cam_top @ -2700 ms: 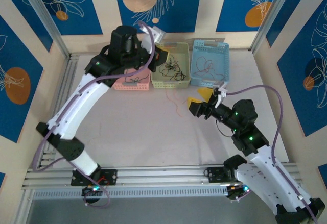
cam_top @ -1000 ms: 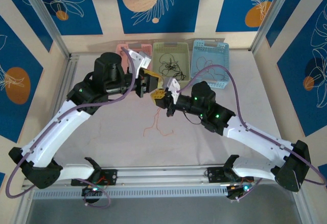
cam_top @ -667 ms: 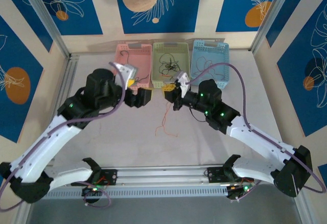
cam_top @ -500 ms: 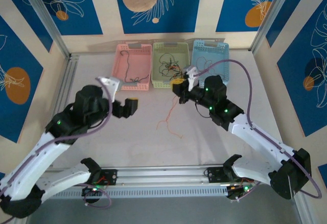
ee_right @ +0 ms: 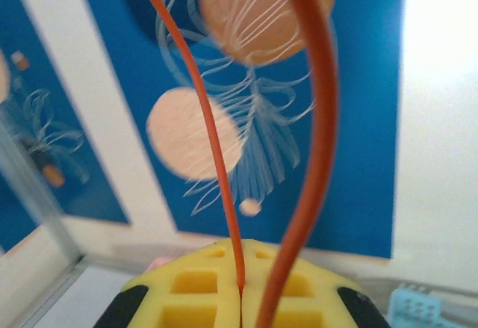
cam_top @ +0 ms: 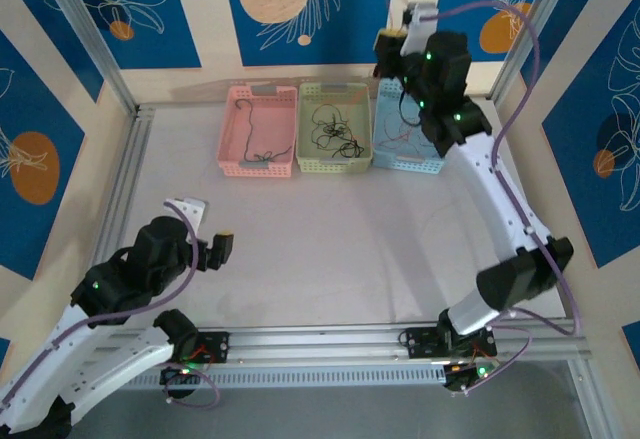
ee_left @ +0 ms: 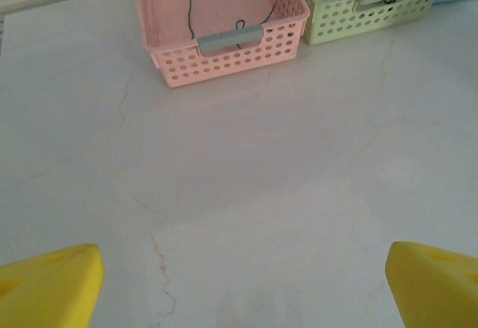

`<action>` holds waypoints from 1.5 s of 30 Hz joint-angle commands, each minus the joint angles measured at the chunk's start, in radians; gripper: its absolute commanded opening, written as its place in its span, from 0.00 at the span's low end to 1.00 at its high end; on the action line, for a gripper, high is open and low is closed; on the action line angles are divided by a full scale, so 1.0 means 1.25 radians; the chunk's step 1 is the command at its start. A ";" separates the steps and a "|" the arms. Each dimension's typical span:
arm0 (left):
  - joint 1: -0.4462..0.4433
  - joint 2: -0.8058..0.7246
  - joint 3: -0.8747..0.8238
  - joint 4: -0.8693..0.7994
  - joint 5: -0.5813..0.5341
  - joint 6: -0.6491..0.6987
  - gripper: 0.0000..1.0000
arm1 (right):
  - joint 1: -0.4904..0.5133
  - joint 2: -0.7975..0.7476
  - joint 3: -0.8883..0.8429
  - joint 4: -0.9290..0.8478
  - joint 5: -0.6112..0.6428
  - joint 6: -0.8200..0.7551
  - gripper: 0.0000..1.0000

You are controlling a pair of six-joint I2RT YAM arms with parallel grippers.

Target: Untangle the cables

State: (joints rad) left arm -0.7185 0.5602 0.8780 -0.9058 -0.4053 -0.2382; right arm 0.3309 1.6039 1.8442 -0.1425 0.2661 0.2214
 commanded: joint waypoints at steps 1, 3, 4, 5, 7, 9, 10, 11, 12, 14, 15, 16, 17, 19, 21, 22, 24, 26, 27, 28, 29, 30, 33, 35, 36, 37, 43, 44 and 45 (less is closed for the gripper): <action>-0.007 -0.016 -0.012 0.009 -0.013 0.027 0.96 | -0.041 0.118 0.145 -0.076 0.102 0.004 0.00; -0.008 -0.019 -0.020 0.021 -0.002 0.033 0.96 | -0.082 0.200 0.268 -0.120 0.105 0.047 0.00; -0.007 -0.017 -0.019 0.020 0.002 0.032 0.96 | -0.100 0.236 0.322 -0.144 0.101 0.065 0.00; -0.007 -0.017 -0.020 0.022 0.005 0.034 0.96 | -0.115 0.277 0.381 -0.172 0.111 0.075 0.00; -0.007 -0.020 -0.020 0.020 0.006 0.033 0.96 | -0.136 0.350 0.467 -0.209 0.134 0.071 0.00; -0.008 -0.028 -0.022 0.022 0.017 0.034 0.96 | -0.155 0.406 0.513 -0.228 0.170 0.076 0.00; -0.008 -0.032 -0.024 0.026 0.024 0.036 0.96 | -0.164 0.423 0.522 -0.230 0.173 0.084 0.00; -0.007 -0.035 -0.026 0.029 0.029 0.036 0.96 | -0.173 0.437 0.526 -0.229 0.178 0.094 0.00; -0.008 -0.038 -0.027 0.031 0.033 0.038 0.97 | -0.181 0.449 0.525 -0.229 0.181 0.106 0.00; -0.007 -0.040 -0.027 0.031 0.036 0.038 0.96 | -0.193 0.471 0.522 -0.231 0.189 0.119 0.00; -0.007 -0.041 -0.027 0.031 0.034 0.038 0.97 | -0.197 0.482 0.519 -0.234 0.191 0.126 0.00; -0.007 -0.042 -0.027 0.032 0.033 0.038 0.97 | -0.200 0.492 0.515 -0.235 0.196 0.128 0.00; -0.008 -0.042 -0.029 0.033 0.032 0.038 0.97 | -0.202 0.505 0.509 -0.237 0.195 0.131 0.00; -0.008 -0.044 -0.029 0.033 0.031 0.038 0.97 | -0.204 0.524 0.498 -0.245 0.196 0.128 0.00; -0.008 -0.047 -0.030 0.034 0.032 0.038 0.97 | -0.208 0.534 0.478 -0.271 0.172 0.144 0.00; -0.007 -0.047 -0.030 0.034 0.032 0.038 0.97 | -0.209 0.530 0.459 -0.274 0.166 0.154 0.00; -0.008 -0.047 -0.030 0.034 0.034 0.038 0.97 | -0.209 0.510 0.393 -0.259 0.154 0.168 0.12; -0.007 -0.047 -0.030 0.034 0.035 0.038 0.97 | -0.211 0.487 0.338 -0.246 0.144 0.183 0.33; -0.008 -0.047 -0.030 0.035 0.036 0.037 0.97 | -0.215 0.472 0.310 -0.241 0.135 0.191 0.43; -0.007 -0.047 -0.030 0.034 0.037 0.038 0.97 | -0.217 0.458 0.290 -0.236 0.126 0.192 0.47; -0.008 -0.047 -0.030 0.035 0.039 0.038 0.97 | -0.218 0.441 0.267 -0.230 0.125 0.190 0.50; -0.007 -0.047 -0.031 0.035 0.038 0.038 0.97 | -0.219 0.426 0.246 -0.224 0.128 0.188 0.53; -0.008 -0.048 -0.031 0.035 0.039 0.037 0.98 | -0.228 0.381 0.203 -0.226 0.123 0.191 0.54; -0.007 -0.049 -0.031 0.035 0.039 0.036 0.97 | -0.235 0.345 0.169 -0.224 0.114 0.200 0.54; -0.007 -0.049 -0.031 0.035 0.039 0.036 0.98 | -0.237 0.324 0.142 -0.213 0.109 0.202 0.54; -0.008 -0.050 -0.031 0.035 0.039 0.035 0.98 | -0.238 0.301 0.117 -0.202 0.104 0.201 0.54; -0.007 -0.051 -0.031 0.035 0.036 0.033 0.98 | -0.236 0.119 -0.102 -0.110 0.037 0.202 0.53; -0.008 -0.050 -0.031 0.034 0.034 0.031 0.98 | -0.234 0.080 -0.149 -0.088 0.026 0.202 0.53; -0.007 -0.049 -0.031 0.034 0.032 0.029 0.98 | -0.233 0.041 -0.209 -0.067 0.019 0.205 0.53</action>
State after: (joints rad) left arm -0.7185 0.5110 0.8440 -0.8757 -0.3672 -0.2005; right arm 0.0319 1.7439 1.7073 -0.3099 0.3531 0.4576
